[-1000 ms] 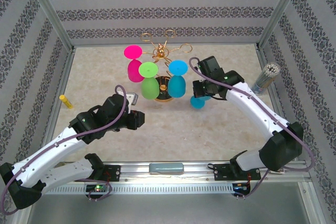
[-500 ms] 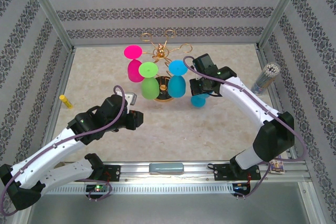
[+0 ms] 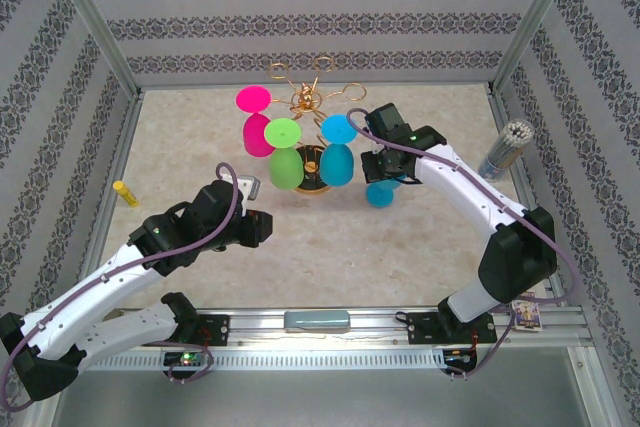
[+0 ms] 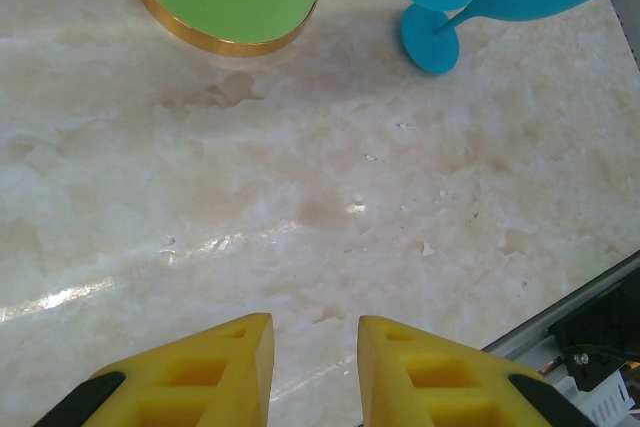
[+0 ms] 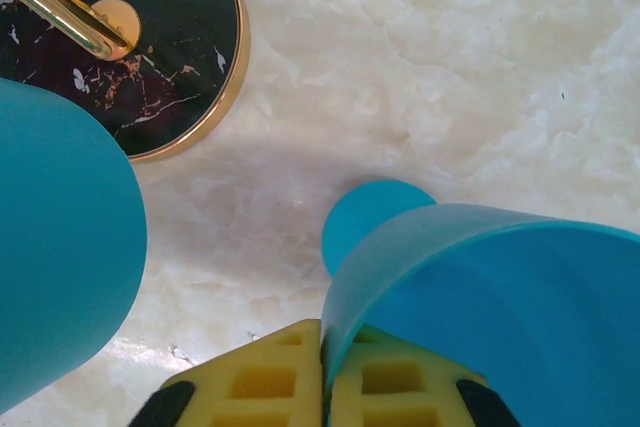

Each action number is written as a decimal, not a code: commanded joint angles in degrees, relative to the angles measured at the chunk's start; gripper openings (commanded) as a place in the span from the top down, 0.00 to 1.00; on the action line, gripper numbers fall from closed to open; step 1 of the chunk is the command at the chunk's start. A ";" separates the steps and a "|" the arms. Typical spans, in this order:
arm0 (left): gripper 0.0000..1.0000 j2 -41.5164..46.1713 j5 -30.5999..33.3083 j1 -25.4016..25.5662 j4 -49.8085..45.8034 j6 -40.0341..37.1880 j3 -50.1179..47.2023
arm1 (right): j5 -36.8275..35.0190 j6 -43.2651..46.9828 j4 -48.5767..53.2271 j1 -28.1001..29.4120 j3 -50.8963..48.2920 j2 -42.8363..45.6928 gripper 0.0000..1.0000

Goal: Take the wine glass off the wine glass rack

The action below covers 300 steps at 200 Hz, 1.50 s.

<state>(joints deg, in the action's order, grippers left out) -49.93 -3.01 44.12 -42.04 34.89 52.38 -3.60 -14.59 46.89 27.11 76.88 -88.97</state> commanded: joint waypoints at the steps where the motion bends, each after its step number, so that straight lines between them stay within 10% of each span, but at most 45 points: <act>1: 0.71 0.24 0.87 -0.78 -1.11 -0.79 -0.19 | -0.62 0.88 0.65 -0.31 0.20 -0.42 0.88; 169: 0.71 -0.67 -0.02 -0.78 -0.20 -1.99 1.38 | 1.05 -0.14 2.56 -0.48 3.57 8.49 0.60; 300: 0.71 -3.51 -1.39 -0.74 9.70 -4.84 4.63 | 29.90 -14.38 -8.95 -6.02 -1.16 23.35 0.50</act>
<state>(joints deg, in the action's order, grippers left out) -53.01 -3.64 44.12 -37.01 31.62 55.68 16.86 -22.98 43.92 21.21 78.37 -66.08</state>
